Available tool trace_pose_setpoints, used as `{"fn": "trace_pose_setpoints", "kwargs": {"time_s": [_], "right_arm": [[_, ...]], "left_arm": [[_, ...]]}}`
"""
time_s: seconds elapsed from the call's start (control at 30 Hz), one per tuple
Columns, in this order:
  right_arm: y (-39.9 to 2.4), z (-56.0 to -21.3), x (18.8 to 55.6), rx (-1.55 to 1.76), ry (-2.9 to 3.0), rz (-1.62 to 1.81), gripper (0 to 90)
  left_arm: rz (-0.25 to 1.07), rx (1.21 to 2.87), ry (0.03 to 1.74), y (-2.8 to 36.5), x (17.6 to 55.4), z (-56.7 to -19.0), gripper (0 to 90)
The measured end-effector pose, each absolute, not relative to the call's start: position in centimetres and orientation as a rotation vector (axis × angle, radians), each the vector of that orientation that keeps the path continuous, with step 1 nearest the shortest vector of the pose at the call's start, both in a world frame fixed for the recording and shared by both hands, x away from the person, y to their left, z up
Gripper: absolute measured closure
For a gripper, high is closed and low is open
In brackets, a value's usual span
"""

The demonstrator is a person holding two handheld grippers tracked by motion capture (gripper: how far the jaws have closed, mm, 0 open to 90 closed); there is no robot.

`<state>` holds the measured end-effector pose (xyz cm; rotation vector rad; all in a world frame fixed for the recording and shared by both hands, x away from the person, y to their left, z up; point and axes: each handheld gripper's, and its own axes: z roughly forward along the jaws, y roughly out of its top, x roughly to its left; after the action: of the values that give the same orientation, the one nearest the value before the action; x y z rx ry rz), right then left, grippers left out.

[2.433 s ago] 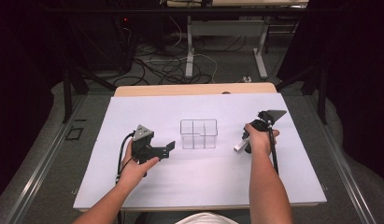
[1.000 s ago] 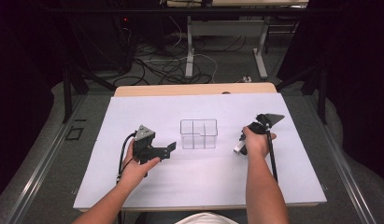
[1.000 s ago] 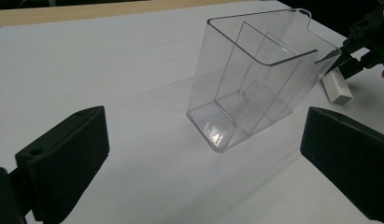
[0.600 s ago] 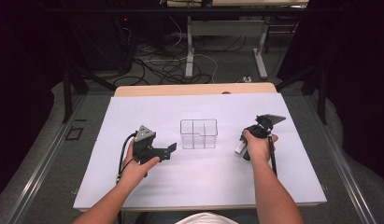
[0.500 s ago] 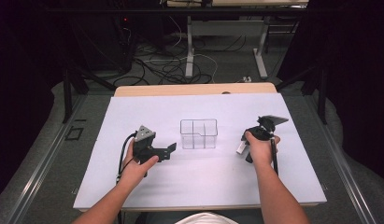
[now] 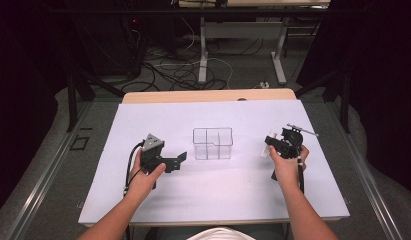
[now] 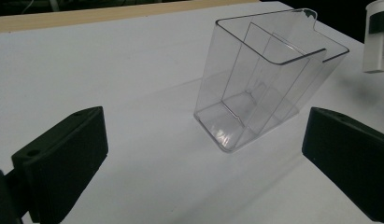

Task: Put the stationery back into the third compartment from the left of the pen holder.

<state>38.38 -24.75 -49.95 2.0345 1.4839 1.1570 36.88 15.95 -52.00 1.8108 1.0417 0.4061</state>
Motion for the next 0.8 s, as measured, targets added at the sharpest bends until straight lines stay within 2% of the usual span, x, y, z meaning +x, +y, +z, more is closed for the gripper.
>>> {"fn": "trace_pose_setpoints", "kwargs": {"time_s": [0.3,0.8], "right_arm": [[-22.5,-48.5,37.8,1.657,1.5,1.195,67.6],[-18.3,-47.5,36.7,1.328,1.488,1.265,67.6]], "left_arm": [[0.419,1.804,1.053,16.2,37.2,-52.0,0.3],[0.43,1.805,1.044,16.3,37.2,-51.9,0.3]]}}
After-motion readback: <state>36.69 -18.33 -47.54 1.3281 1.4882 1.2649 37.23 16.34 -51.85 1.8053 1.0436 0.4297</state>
